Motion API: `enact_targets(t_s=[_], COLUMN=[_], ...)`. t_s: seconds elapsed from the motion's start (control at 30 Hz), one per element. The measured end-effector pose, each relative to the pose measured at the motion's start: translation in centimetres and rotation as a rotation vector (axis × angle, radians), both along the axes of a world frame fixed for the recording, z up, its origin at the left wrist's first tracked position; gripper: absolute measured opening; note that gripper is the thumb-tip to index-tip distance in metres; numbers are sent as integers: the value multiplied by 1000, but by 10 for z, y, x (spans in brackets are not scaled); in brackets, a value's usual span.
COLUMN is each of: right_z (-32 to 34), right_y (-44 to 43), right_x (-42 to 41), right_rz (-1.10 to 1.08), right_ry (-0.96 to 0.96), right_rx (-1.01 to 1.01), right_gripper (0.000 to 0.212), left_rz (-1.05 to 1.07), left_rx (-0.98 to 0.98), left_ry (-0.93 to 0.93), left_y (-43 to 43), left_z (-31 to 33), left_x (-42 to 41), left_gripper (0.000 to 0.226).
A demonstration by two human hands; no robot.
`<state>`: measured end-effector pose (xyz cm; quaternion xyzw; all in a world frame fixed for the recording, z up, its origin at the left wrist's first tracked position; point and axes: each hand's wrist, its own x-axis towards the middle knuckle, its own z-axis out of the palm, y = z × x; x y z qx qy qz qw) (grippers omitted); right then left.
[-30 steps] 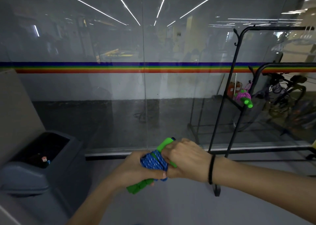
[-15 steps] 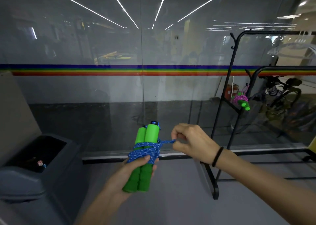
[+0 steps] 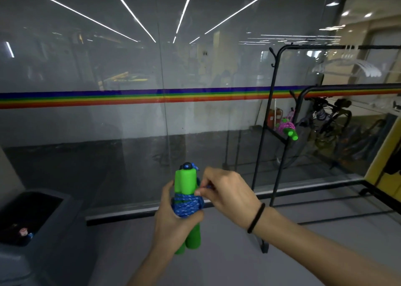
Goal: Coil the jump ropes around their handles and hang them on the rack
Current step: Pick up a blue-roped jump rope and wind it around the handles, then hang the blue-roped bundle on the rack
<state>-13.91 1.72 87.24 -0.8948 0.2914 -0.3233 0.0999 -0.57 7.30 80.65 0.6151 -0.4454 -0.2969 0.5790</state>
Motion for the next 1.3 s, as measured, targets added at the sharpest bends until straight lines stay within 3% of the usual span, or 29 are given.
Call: enact_targets(t_s=[0.1, 0.33, 0.43, 0.53, 0.63, 0.67, 0.73, 0.83, 0.87, 0.97, 1.03, 1.13, 1.3], right_z=[-1, -12, -13, -13, -10, -10, -15, -22, -25, -32, -35, -25, 4], right_y=[1, 2, 3, -6, -35, -48, -76, -122, -137, -191, -232, -299, -396], right_x=[-10, -36, -49, -57, -62, -63, -67, -76, -80, -94, -107, -130, -169], right_rz=[-31, -237, -291, -365, -397, -376, -346, -357, -357, -358, -370, -386, -412], right_ry=[144, 330, 324, 226, 165, 148, 104, 17, 1, -30, -38, -30, 26], right_rx=[-212, -288, -150, -52, -26, -14, 51, 136, 125, 72, 60, 51, 127], right_gripper=[16, 34, 12, 18, 17, 14, 11, 13, 13, 10, 9, 13, 15], left_rz=[-73, -273, -383, -441, -493, -478, -452, -450, -454, -433, -460, -463, -443], left_rx=[36, 155, 193, 230, 207, 196, 134, -65, -119, -207, -226, -234, -256], left_ry=[35, 293, 340, 351, 344, 369, 361, 230, 166, 21, -1, -5, -84], left_y=[-17, -50, -61, -81, -110, -122, -145, -178, -189, -240, -282, -356, -449], left_z=[-8, -24, -41, -52, -53, -49, -35, -20, -15, -10, -9, -5, 15], left_x=[1, -12, -21, -35, -44, -47, -55, -67, -72, -85, -98, -119, -156], left_gripper=[61, 47, 71, 98, 147, 152, 128, 49, 39, 31, 28, 44, 31])
